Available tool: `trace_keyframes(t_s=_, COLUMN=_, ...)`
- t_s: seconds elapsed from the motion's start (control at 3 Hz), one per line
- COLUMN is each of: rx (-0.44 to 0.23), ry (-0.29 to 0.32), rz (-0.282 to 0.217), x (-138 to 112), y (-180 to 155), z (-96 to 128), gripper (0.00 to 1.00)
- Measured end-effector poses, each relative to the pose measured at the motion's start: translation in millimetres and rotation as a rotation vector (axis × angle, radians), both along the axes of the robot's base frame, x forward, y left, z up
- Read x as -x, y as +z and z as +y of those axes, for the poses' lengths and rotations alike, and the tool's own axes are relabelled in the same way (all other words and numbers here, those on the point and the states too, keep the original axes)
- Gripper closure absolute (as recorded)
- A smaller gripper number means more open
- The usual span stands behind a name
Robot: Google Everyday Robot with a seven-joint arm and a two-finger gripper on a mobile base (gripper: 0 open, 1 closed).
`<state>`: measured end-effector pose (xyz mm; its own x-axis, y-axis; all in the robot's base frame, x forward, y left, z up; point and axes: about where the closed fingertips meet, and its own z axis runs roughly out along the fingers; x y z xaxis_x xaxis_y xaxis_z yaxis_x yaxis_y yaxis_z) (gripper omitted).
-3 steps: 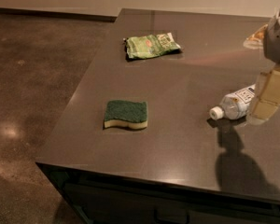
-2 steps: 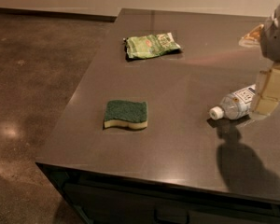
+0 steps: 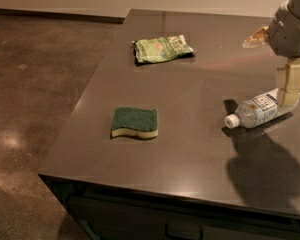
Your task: Pick blue plastic bottle
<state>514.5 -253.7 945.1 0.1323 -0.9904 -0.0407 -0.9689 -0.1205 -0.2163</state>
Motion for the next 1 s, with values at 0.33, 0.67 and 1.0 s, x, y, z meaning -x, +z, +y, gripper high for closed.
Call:
trace_keyframes(t_s=0.33, rx=0.056, ry=0.089, rz=0.051, x=-9, y=-18, z=-10, gripper=0.00)
trace_keyframes(t_s=0.67, rx=0.085, ry=0.145, rz=0.096, x=-9, y=-39, z=-19, gripper=0.00)
trace_keyframes(t_s=1.0, rx=0.090, ry=0.168, rz=0.139, x=-4, y=-60, z=-29, gripper=0.00)
